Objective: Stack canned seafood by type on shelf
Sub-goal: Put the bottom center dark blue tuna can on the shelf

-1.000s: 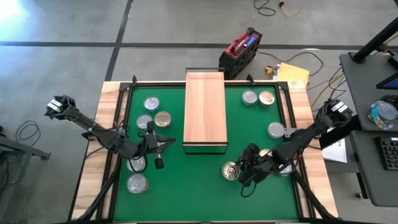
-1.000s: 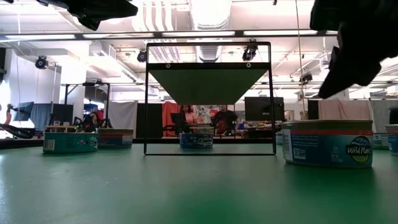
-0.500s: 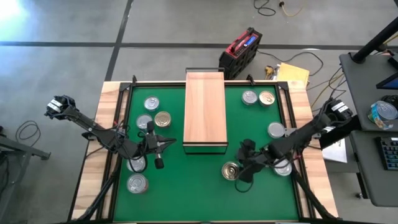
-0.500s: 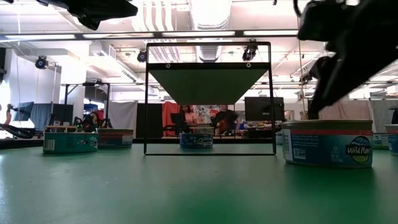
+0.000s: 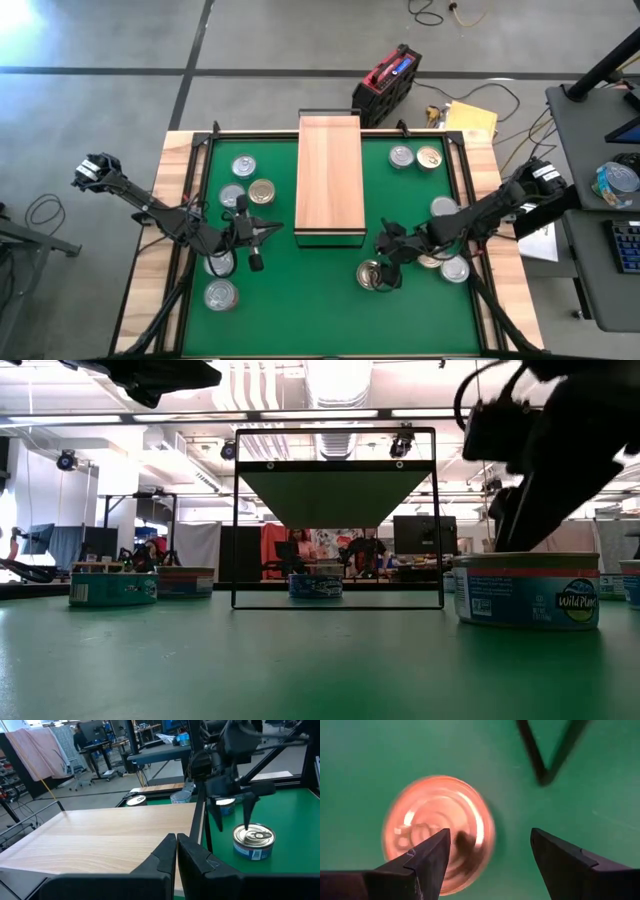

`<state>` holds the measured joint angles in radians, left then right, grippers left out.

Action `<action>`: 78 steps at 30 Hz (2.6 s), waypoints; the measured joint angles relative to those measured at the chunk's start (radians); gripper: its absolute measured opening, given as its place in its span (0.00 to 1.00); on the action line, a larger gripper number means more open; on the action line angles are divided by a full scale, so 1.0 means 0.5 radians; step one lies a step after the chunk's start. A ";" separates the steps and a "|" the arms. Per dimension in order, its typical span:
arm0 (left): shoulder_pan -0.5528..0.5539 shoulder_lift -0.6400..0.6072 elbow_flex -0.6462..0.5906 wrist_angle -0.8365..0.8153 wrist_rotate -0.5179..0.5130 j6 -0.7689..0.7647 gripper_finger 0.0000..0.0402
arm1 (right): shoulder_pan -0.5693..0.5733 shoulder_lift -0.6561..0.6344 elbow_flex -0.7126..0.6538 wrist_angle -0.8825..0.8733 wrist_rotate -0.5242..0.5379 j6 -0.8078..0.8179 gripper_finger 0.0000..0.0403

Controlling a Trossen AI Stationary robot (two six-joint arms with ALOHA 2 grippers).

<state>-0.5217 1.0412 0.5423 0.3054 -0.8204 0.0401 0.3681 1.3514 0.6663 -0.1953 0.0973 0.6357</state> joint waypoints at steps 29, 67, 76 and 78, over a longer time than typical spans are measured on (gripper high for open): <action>0.000 0.000 0.000 0.001 0.000 0.000 0.00 | -0.116 0.048 -0.346 0.579 -0.233 0.037 0.06; 0.000 0.001 -0.001 -0.016 0.000 0.000 0.00 | 0.049 -0.051 0.141 -0.065 0.144 -0.249 0.02; 0.000 0.001 -0.001 -0.015 -0.001 0.000 0.00 | 0.252 -0.036 0.346 -0.276 0.423 -0.256 0.02; 0.000 0.001 -0.001 -0.014 -0.001 0.000 0.00 | 0.299 -0.013 0.395 -0.332 0.460 -0.247 0.02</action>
<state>-0.5217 1.0416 0.5419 0.2984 -0.8207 0.0399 0.5174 1.3450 0.8637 -0.3611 0.3275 0.5124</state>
